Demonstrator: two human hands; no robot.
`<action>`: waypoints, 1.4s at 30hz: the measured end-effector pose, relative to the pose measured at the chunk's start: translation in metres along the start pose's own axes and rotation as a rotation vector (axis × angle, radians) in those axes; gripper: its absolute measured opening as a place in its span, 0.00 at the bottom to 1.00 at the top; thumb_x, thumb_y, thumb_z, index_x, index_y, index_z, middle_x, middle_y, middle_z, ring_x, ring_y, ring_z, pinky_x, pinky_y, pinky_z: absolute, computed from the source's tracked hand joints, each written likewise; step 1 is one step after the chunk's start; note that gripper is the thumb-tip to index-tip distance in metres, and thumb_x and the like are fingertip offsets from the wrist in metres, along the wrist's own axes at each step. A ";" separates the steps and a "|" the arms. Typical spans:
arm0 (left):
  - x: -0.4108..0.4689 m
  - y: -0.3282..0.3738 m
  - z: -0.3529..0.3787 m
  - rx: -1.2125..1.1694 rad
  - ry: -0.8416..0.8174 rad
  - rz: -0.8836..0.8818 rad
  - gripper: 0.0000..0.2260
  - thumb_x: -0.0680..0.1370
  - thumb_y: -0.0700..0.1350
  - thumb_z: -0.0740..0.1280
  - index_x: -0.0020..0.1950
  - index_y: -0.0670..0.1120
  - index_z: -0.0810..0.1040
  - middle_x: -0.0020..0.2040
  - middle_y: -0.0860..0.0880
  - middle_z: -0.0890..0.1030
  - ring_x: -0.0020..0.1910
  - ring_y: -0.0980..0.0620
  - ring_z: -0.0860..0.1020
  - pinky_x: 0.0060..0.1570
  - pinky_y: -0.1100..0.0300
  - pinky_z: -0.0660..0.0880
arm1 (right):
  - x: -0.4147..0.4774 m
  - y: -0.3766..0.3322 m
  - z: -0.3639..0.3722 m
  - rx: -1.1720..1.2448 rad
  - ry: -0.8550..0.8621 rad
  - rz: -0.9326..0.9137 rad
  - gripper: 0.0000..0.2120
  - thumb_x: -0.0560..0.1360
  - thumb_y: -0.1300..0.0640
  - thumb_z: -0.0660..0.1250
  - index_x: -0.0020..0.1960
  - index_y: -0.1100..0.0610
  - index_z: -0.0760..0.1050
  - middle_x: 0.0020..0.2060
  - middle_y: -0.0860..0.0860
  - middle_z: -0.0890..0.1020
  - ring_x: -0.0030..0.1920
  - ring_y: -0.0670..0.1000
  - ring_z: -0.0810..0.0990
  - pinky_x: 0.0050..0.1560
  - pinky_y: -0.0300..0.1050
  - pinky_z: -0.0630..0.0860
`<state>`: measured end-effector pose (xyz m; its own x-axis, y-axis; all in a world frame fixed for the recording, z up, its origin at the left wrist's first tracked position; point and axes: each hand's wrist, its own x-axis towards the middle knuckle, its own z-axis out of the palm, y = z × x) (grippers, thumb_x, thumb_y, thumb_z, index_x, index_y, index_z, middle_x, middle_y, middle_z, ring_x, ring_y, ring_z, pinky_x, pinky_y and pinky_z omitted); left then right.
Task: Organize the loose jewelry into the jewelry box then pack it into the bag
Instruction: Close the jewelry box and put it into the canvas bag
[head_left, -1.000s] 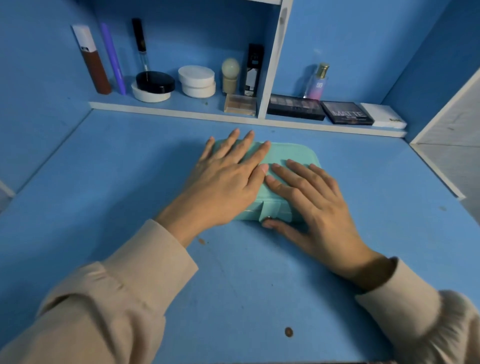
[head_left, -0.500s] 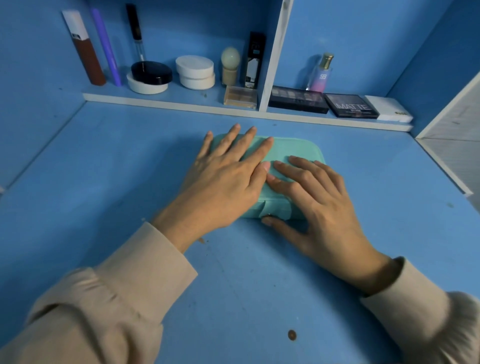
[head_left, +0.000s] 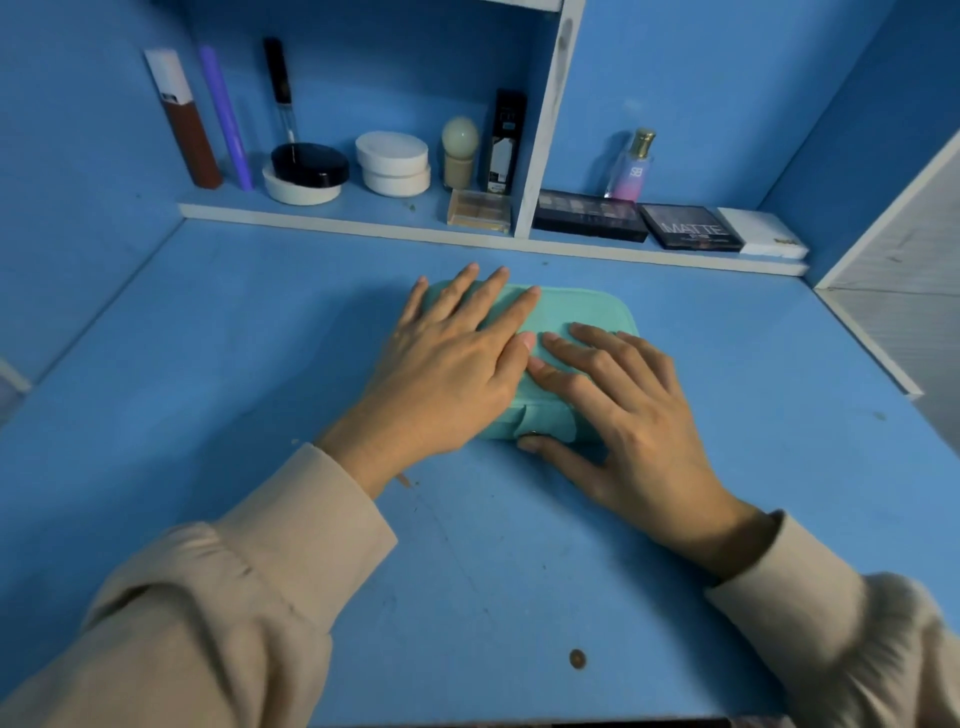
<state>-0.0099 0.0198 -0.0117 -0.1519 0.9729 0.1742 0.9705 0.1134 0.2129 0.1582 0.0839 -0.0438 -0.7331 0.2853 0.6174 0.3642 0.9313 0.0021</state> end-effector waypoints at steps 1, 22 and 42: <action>0.001 0.000 -0.001 -0.014 0.003 -0.004 0.29 0.75 0.57 0.39 0.77 0.58 0.51 0.78 0.54 0.50 0.77 0.53 0.46 0.74 0.48 0.42 | 0.001 0.000 -0.001 0.005 -0.005 0.006 0.23 0.73 0.43 0.67 0.62 0.55 0.75 0.62 0.52 0.77 0.65 0.56 0.72 0.62 0.55 0.68; 0.095 -0.029 -0.246 -0.718 0.572 0.141 0.12 0.77 0.43 0.67 0.50 0.61 0.79 0.54 0.55 0.81 0.48 0.58 0.78 0.48 0.69 0.72 | 0.223 0.043 -0.163 0.582 0.333 0.215 0.06 0.71 0.44 0.69 0.45 0.45 0.80 0.43 0.43 0.82 0.43 0.43 0.79 0.42 0.30 0.72; 0.105 -0.027 -0.332 -0.607 0.709 -0.075 0.26 0.78 0.63 0.56 0.73 0.53 0.64 0.70 0.49 0.70 0.67 0.49 0.69 0.62 0.56 0.66 | 0.350 0.059 -0.193 0.938 0.388 0.471 0.15 0.72 0.63 0.67 0.57 0.53 0.74 0.53 0.51 0.80 0.53 0.51 0.79 0.52 0.47 0.77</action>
<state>-0.1139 0.0520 0.3199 -0.4832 0.5943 0.6429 0.7199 -0.1482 0.6780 0.0341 0.1951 0.3243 -0.3479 0.7172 0.6038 -0.1389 0.5975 -0.7897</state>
